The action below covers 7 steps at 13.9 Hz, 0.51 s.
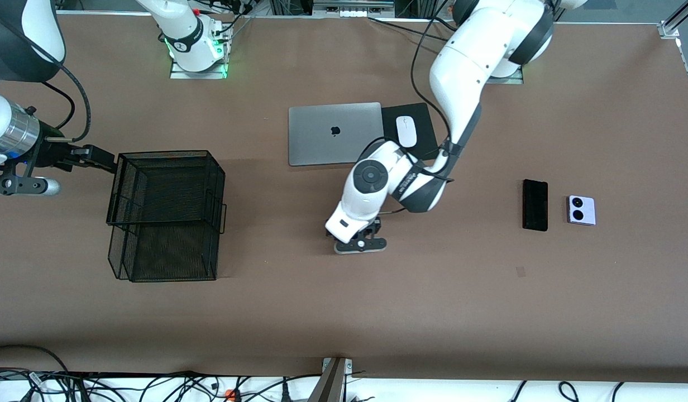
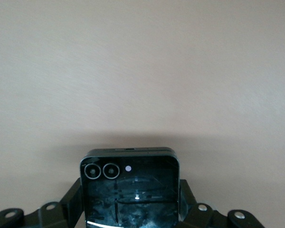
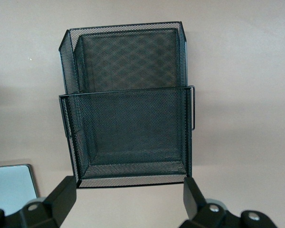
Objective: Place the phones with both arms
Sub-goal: 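Carry the flip phone to mid-table and release it with the left gripper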
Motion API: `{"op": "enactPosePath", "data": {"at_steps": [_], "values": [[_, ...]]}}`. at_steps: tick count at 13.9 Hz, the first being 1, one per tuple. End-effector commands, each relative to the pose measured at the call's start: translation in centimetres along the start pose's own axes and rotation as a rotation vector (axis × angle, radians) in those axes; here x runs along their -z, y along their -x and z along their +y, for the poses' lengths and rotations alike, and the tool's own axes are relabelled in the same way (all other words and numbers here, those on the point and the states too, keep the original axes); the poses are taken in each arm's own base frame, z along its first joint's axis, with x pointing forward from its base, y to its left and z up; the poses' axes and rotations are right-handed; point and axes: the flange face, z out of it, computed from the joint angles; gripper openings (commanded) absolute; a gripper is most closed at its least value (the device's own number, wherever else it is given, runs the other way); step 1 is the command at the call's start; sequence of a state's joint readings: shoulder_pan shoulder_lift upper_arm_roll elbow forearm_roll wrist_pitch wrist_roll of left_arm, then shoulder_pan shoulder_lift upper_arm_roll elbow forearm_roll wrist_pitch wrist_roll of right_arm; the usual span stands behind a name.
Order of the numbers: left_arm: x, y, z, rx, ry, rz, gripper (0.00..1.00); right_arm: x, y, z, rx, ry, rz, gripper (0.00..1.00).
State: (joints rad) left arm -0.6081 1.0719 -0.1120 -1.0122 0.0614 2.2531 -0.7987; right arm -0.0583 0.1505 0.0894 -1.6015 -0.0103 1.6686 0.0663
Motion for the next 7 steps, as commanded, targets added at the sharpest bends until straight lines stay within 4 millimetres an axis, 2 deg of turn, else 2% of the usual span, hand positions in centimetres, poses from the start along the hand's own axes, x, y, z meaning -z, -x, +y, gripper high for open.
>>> {"op": "enactPosePath", "data": {"at_steps": [1,2,4,5,7], "values": [[-0.3,2.3,3.4,-0.053,0.003,0.025,0.00,0.5,0.0,0.3,0.009,-0.007,-0.003,1.00],[-1.6,3.5,3.9,-0.071,-0.007,0.017,0.00,0.4,0.0,0.3,0.009,-0.007,-0.004,1.00],[-3.0,4.3,4.0,-0.076,-0.020,0.005,0.00,0.4,0.0,0.3,0.009,-0.007,-0.004,1.00],[-3.8,5.4,4.5,-0.088,-0.026,-0.002,0.00,0.5,0.0,0.3,0.009,-0.007,-0.003,1.00],[-4.5,5.6,4.6,-0.060,-0.009,0.009,0.00,0.4,0.0,0.3,0.007,-0.007,-0.004,1.00]]}}
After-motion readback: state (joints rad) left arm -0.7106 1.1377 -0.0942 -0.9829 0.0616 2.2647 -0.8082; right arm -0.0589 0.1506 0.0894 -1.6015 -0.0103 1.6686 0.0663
